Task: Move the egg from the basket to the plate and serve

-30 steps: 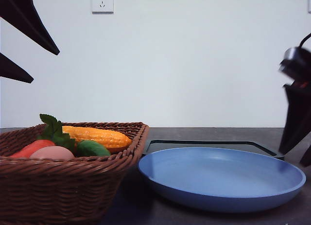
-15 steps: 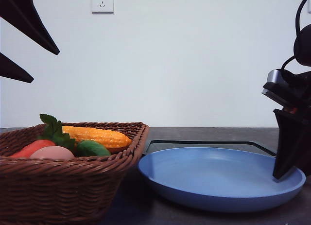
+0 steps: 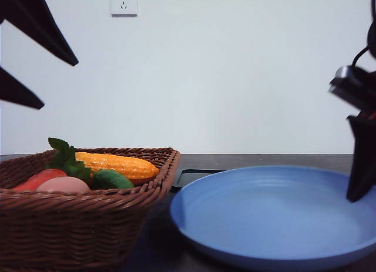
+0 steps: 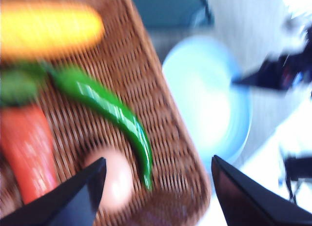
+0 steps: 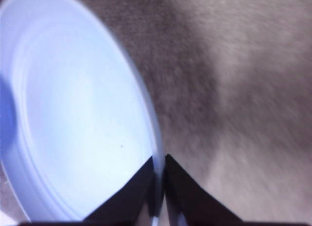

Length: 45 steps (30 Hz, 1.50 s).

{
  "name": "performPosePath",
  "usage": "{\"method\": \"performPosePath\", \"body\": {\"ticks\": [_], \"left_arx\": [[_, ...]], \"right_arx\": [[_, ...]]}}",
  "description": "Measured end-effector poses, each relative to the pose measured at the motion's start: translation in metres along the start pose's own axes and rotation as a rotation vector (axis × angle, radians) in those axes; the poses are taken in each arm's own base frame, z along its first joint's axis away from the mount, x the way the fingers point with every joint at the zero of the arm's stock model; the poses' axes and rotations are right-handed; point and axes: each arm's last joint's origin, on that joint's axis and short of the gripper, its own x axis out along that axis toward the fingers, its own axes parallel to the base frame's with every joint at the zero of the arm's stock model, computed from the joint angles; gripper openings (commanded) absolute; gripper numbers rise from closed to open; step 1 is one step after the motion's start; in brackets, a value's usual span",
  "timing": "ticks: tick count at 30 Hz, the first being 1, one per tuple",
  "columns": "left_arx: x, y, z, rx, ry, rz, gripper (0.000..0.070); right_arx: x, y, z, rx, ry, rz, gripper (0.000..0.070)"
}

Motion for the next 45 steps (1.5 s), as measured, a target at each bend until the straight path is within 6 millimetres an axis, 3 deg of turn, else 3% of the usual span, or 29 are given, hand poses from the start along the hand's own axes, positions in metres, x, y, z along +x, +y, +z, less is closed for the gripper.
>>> {"method": "performPosePath", "body": {"ticks": [12,18,32,41,45], "left_arx": [[0.027,-0.024,-0.013,0.157,0.122,0.222,0.0444],[0.046,-0.032,-0.006,0.203,0.174,0.329,0.0444],[0.095,-0.014,-0.003,0.167,0.325,0.386,0.0442],[0.105,-0.008,-0.005,0.157,0.36,0.399,0.0439],[0.106,-0.008,-0.005,0.156,0.364,0.4,0.0392]], "right_arx": [[-0.045,0.006,-0.01,-0.024,-0.188,0.002,0.0],[-0.059,0.008,-0.014,-0.04,-0.258,0.005,0.0],[-0.073,0.014,-0.023,-0.066,-0.315,0.012,0.0],[-0.077,0.016,-0.027,-0.072,-0.326,0.015,0.0],[-0.078,0.017,-0.028,-0.076,-0.333,0.016,0.0]]}}
